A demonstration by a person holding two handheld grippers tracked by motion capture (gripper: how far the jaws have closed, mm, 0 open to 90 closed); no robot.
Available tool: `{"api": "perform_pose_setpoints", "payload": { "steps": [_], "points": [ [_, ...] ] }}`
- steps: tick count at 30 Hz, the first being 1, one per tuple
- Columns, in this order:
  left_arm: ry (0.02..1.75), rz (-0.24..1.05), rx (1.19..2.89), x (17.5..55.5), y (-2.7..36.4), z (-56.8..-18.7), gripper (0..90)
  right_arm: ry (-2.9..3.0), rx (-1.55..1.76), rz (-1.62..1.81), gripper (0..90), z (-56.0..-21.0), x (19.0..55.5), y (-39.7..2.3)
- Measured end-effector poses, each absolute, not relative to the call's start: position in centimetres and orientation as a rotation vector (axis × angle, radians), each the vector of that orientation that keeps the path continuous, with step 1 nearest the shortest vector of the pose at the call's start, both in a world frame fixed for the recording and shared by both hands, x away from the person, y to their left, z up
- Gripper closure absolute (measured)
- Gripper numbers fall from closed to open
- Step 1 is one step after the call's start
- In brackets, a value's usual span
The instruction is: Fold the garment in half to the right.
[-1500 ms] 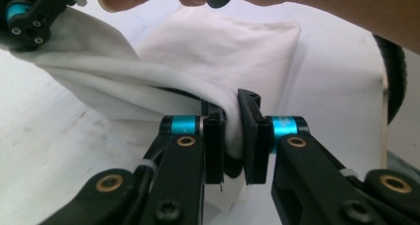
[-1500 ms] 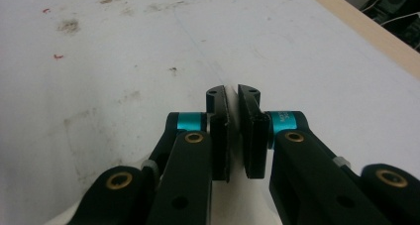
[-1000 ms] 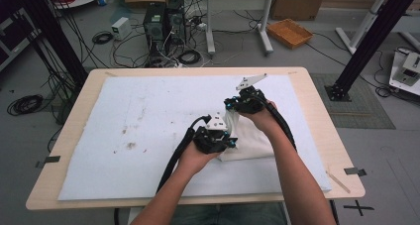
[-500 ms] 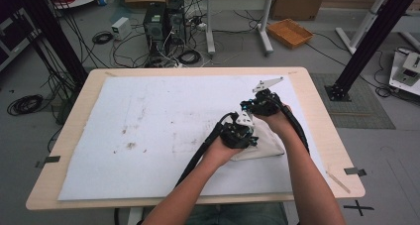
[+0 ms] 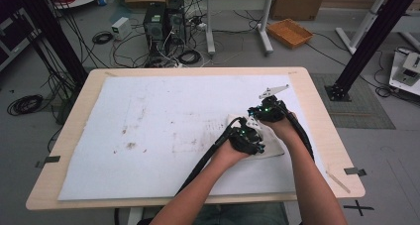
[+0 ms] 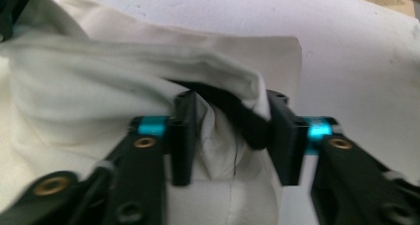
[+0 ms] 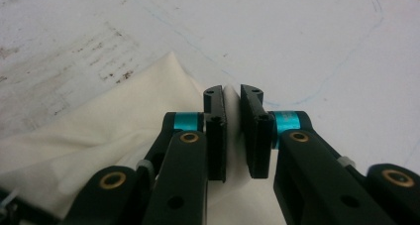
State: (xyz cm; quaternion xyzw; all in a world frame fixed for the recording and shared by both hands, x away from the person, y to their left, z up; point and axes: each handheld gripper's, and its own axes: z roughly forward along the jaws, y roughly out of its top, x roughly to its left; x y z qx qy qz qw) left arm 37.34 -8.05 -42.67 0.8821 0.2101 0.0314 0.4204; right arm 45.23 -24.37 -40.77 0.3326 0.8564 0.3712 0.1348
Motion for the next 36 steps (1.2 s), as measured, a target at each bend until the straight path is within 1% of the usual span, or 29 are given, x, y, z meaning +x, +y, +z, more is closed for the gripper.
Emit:
{"api": "perform_pose_setpoints", "payload": {
  "steps": [1,4,5,7,9,11,14,15,17,22,23,25,27,29,33,36],
  "points": [
    [0.531,0.082,2.195,37.3,-7.8,-42.5,50.2,2.473,0.972,1.071,77.7,-40.8,45.2,-24.5],
    [0.545,0.088,2.151,37.0,-6.5,-41.8,44.6,2.448,1.012,1.076,73.0,-41.0,45.1,-25.2],
    [0.55,0.1,2.131,36.8,-6.0,-41.5,43.6,2.441,1.017,1.078,73.0,-41.0,45.1,-25.5],
    [0.559,0.122,2.093,36.5,-4.8,-40.9,43.6,2.43,1.039,1.082,70.1,-41.1,45.0,-26.1],
    [0.571,0.147,2.08,36.3,-3.6,-40.5,42.2,2.421,1.061,1.074,69.9,-41.2,45.0,-26.6],
    [0.574,0.166,2.08,36.2,-3.0,-40.3,41.6,2.417,1.066,1.072,69.6,-41.2,45.0,-26.9],
    [0.608,0.216,2.086,35.7,-0.4,-40.3,39.7,2.405,1.088,1.013,66.8,-41.5,45.0,-28.1],
    [0.608,0.216,2.086,35.7,-0.4,-40.3,39.6,2.397,1.099,1.001,66.8,-41.6,44.9,-28.3],
    [0.623,0.237,2.087,35.6,0.9,-40.4,39.2,2.396,1.108,0.983,66.7,-41.7,44.9,-28.5],
    [0.67,0.282,2.067,35.2,3.4,-40.5,36.6,2.348,1.149,1.027,58.4,-41.1,44.4,-29.6],
    [0.678,0.297,2.075,35.2,3.9,-40.5,35.0,2.336,1.141,1.044,57.2,-40.8,44.1,-29.7],
    [0.692,0.327,2.068,35.0,4.9,-40.3,34.7,2.327,1.127,1.086,54.6,-40.3,43.5,-29.8],
    [0.7,0.331,2.051,34.9,5.5,-40.3,34.5,2.333,1.116,1.107,54.1,-40.1,43.2,-29.8],
    [0.731,0.345,2.018,34.7,7.1,-40.1,34.5,2.352,1.061,1.148,51.7,-39.7,41.9,-29.6],
    [0.766,0.362,1.988,34.5,8.8,-40.3,34.2,2.403,0.983,1.19,49.1,-40.0,40.0,-29.2],
    [0.784,0.372,1.976,34.3,9.7,-40.5,34.1,2.434,0.952,1.203,49.0,-40.5,38.4,-29.0]
  ]
}}
